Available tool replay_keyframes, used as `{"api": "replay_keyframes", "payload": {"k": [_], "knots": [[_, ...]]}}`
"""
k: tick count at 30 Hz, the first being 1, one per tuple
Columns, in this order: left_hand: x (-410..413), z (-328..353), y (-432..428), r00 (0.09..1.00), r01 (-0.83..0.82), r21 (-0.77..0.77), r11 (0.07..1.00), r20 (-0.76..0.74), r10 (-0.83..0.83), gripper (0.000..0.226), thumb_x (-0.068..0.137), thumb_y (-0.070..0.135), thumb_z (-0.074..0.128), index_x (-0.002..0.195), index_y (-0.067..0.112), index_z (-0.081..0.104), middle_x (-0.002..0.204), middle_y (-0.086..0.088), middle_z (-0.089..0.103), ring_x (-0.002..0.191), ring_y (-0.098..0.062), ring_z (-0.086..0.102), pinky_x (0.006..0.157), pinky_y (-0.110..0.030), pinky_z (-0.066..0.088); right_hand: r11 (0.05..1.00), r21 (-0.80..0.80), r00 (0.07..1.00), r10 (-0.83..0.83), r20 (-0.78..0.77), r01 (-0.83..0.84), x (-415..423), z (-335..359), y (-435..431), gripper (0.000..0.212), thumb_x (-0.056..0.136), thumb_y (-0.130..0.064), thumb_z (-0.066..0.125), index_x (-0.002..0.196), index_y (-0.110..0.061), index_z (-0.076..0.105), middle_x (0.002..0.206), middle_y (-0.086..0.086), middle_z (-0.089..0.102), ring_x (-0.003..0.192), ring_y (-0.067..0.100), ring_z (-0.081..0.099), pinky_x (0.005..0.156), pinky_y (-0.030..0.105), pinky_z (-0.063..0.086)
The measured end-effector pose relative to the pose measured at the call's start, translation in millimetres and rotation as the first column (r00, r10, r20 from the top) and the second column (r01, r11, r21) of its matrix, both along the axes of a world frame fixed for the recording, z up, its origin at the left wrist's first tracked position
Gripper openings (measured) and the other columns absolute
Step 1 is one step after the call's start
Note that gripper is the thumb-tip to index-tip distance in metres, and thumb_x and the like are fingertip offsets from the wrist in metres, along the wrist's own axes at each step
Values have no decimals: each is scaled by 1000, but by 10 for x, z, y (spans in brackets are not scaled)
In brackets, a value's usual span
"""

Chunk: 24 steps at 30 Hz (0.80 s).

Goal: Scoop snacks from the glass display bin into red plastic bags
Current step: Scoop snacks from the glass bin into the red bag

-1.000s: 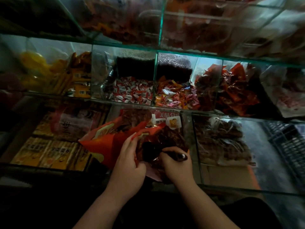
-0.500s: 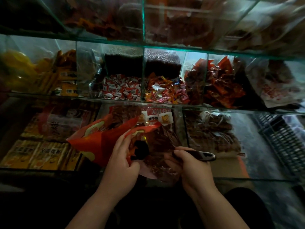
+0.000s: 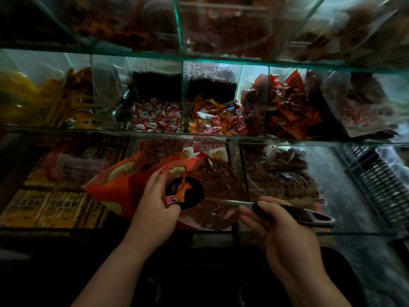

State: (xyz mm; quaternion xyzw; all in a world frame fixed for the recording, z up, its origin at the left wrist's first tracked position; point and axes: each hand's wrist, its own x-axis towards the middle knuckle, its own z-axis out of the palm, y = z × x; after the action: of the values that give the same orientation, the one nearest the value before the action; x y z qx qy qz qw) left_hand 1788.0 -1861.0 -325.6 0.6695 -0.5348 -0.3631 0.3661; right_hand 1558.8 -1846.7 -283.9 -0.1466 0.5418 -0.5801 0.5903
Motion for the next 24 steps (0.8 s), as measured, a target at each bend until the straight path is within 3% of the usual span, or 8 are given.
{"api": "replay_keyframes", "payload": {"k": [3, 7, 10, 15, 19, 24], "knots": [[-28, 47, 22, 999, 26, -13, 1000, 36, -26, 79, 91, 8, 59, 157, 39, 29, 146, 44, 19, 146, 5, 19, 124, -39, 27, 1000, -21, 999, -12, -49, 11, -106, 126, 105, 14, 93, 6, 55, 87, -1, 65, 68, 17, 74, 77, 41, 77, 58, 32, 63], [-179, 183, 74, 969, 12, -273, 962, 242, 57, 60, 91, 21, 60, 148, 34, 45, 156, 28, 24, 146, 3, 24, 117, -34, 34, 997, -70, 998, -41, -52, 37, -164, 304, 174, 24, 94, 8, 50, 78, -5, 64, 62, 15, 71, 68, 39, 76, 54, 32, 63], [-335, 282, 29, 967, 98, -338, 936, 255, -9, 53, 93, 33, 54, 146, 31, 49, 152, 25, 35, 143, 5, 29, 115, -22, 27, 993, -110, 999, -39, -20, 37, -210, 444, 202, 24, 94, 8, 47, 80, -4, 61, 59, 13, 70, 62, 36, 76, 50, 30, 60], [-448, 244, -191, 945, 135, -239, 962, 321, -53, 54, 105, 39, 46, 156, 29, 34, 161, 14, 29, 152, -6, 17, 126, -40, 18, 985, -168, 999, -36, -4, 35, -197, 664, 221, 23, 94, 7, 46, 80, -5, 59, 57, 12, 70, 59, 33, 76, 48, 29, 60], [-489, 280, -407, 924, 180, -299, 937, 378, -57, 53, 105, 35, 37, 155, 20, 37, 160, 5, 34, 150, -1, 14, 124, -27, -4, 979, -199, 999, -33, 4, 34, -137, 801, 148, 22, 95, 8, 45, 82, -4, 58, 56, 11, 70, 60, 32, 76, 50, 29, 60], [-530, 537, -1006, 926, 209, -378, 902, 373, -58, 51, 102, 21, 48, 152, 13, 40, 157, -5, 37, 148, -21, 26, 125, -48, 20, 960, -274, 997, -40, 62, 56, -61, 964, -166, 14, 98, 3, 48, 92, -5, 58, 60, 4, 72, 70, 25, 78, 59, 27, 63]]}}
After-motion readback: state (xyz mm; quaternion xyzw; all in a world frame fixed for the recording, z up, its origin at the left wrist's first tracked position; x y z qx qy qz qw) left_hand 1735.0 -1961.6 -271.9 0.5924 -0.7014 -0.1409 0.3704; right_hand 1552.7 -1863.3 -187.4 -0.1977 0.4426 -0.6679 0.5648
